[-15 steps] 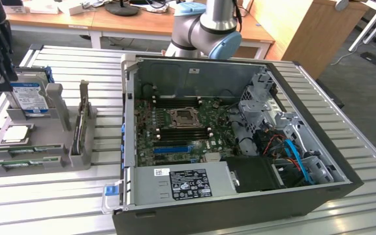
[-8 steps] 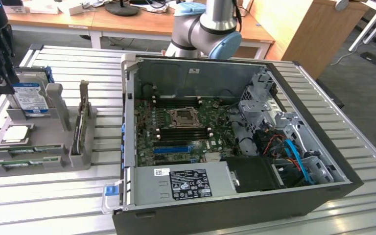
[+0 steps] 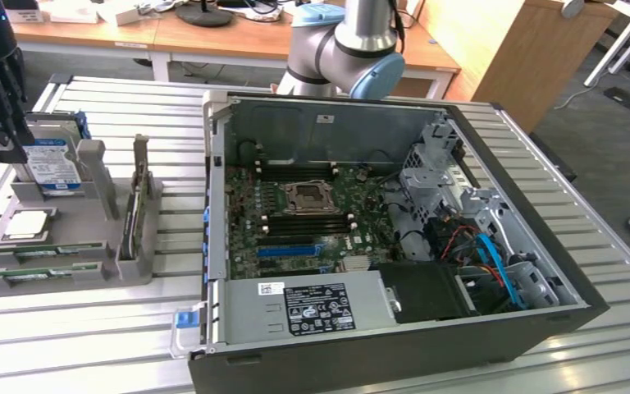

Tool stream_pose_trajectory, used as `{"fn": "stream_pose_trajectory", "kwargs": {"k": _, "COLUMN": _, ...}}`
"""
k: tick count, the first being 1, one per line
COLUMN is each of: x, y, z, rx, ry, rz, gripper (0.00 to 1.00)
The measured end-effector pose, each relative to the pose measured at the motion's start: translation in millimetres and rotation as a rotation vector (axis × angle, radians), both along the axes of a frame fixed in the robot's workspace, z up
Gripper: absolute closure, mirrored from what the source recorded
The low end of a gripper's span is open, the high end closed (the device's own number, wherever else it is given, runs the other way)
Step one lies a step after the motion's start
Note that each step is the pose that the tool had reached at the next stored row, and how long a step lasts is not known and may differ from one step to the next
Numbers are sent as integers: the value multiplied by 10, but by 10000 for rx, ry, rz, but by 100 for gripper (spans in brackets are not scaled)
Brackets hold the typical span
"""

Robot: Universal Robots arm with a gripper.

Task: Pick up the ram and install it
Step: 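Pick up the ram and move it above insertion slot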

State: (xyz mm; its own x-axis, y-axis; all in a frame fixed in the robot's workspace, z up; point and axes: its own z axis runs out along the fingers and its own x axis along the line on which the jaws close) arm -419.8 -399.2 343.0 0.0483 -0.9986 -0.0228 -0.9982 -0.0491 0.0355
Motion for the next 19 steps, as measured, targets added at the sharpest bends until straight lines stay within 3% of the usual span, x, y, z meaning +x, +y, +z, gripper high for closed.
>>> {"fn": "stream_pose_trajectory", "kwargs": {"k": 19, "x": 0, "y": 0, "z": -174, "rx": 0, "ry": -6, "rz": 1, "gripper": 64}}
